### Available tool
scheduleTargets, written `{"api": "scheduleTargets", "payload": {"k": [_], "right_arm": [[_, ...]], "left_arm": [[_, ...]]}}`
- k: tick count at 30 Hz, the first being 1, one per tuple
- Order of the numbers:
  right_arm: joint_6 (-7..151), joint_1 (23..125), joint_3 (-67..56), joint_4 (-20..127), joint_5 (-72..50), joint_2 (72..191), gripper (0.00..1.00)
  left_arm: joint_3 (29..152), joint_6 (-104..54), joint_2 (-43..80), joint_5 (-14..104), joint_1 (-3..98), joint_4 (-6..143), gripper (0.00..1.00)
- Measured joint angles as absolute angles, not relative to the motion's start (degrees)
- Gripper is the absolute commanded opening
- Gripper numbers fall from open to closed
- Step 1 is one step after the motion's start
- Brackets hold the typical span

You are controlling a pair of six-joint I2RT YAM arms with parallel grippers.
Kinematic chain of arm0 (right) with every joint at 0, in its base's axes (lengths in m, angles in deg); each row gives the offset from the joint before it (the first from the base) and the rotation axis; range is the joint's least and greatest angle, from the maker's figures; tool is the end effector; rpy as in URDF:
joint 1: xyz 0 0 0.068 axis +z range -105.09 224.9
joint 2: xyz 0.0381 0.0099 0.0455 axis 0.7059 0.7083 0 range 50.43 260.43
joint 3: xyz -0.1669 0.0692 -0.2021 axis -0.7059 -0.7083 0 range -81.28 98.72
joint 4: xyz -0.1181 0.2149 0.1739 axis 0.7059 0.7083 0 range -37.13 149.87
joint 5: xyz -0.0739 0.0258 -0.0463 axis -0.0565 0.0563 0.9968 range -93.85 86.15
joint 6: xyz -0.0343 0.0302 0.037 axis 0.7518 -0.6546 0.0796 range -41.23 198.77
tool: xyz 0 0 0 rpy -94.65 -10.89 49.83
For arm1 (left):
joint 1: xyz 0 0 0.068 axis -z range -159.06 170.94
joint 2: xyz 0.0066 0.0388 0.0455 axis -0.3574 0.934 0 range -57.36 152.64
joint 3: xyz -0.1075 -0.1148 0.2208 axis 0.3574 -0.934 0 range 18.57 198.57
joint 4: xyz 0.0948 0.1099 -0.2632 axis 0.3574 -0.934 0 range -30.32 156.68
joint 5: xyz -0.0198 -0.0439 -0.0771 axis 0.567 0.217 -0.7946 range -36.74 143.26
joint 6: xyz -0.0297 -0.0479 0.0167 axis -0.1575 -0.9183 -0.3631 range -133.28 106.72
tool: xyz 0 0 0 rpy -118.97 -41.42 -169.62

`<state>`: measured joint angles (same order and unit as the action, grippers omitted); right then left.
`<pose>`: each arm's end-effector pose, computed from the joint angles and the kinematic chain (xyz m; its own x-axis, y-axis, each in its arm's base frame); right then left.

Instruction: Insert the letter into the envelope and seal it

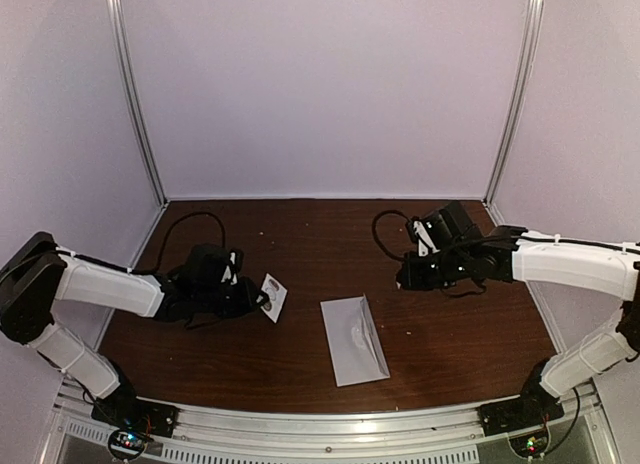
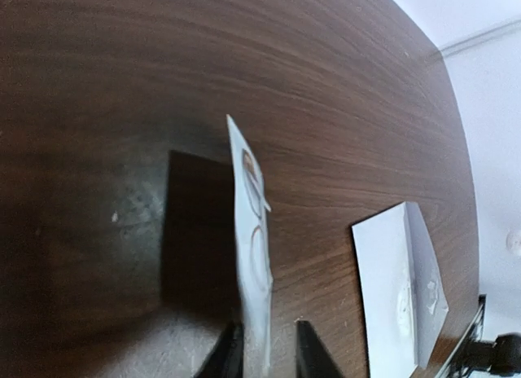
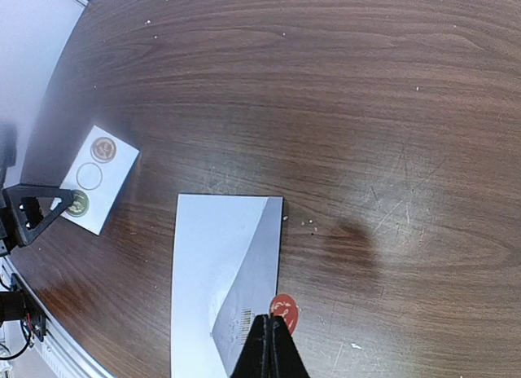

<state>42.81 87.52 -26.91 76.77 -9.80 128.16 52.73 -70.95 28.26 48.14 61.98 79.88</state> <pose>0.2398 0.2268 0.2257 -0.8634 -0.0008 -0.5045 -0.2697 0.8459 0.4602 0.2364 -0.2109 0.1162 -0.8471 -0.3784 -0.3732 -0.0168 0.7209 -0.6929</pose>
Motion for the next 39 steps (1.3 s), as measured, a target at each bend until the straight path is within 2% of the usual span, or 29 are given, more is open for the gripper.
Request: {"api": "scheduleTargets", "payload": {"k": [2, 3, 5, 7, 11, 13, 15, 26, 39], "right_arm": [[42.8, 87.5, -27.5, 76.6, -9.9, 128.3, 0.00], [42.8, 87.5, -28.0, 76.6, -10.0, 128.3, 0.00], [42.8, 87.5, -28.8, 76.6, -10.0, 128.3, 0.00], [42.8, 87.5, -29.6, 76.5, -10.0, 128.2, 0.00], [42.8, 87.5, -31.2, 76.4, -10.0, 127.4, 0.00], [42.8, 87.5, -32.2, 76.2, -10.0, 126.5, 0.00], [42.7, 87.5, -33.3, 76.2, -10.0, 125.5, 0.00], [40.8, 87.3, -36.8, 75.0, -9.8, 121.3, 0.00], [38.7, 87.3, -38.5, 74.7, -9.8, 119.9, 0.00]], "left_arm": [[52.2, -70.3, 26.8, 50.4, 61.8, 76.9, 0.58], [51.9, -70.2, 25.3, 52.2, 61.8, 74.8, 0.63], [51.7, -69.0, 22.4, 54.9, 61.8, 70.8, 0.68], [51.8, -68.3, 18.8, 58.6, 61.8, 66.0, 0.68], [55.3, -64.9, 15.0, 63.4, 61.8, 57.1, 0.64], [59.4, -62.3, 15.4, 63.8, 62.2, 55.1, 0.55], [64.1, -59.9, 17.2, 63.6, 63.3, 55.0, 0.50], [96.2, -46.1, 47.3, 50.8, 74.5, 59.9, 0.43], [107.7, -45.5, 68.5, 33.3, 77.4, 67.7, 0.33]]}}
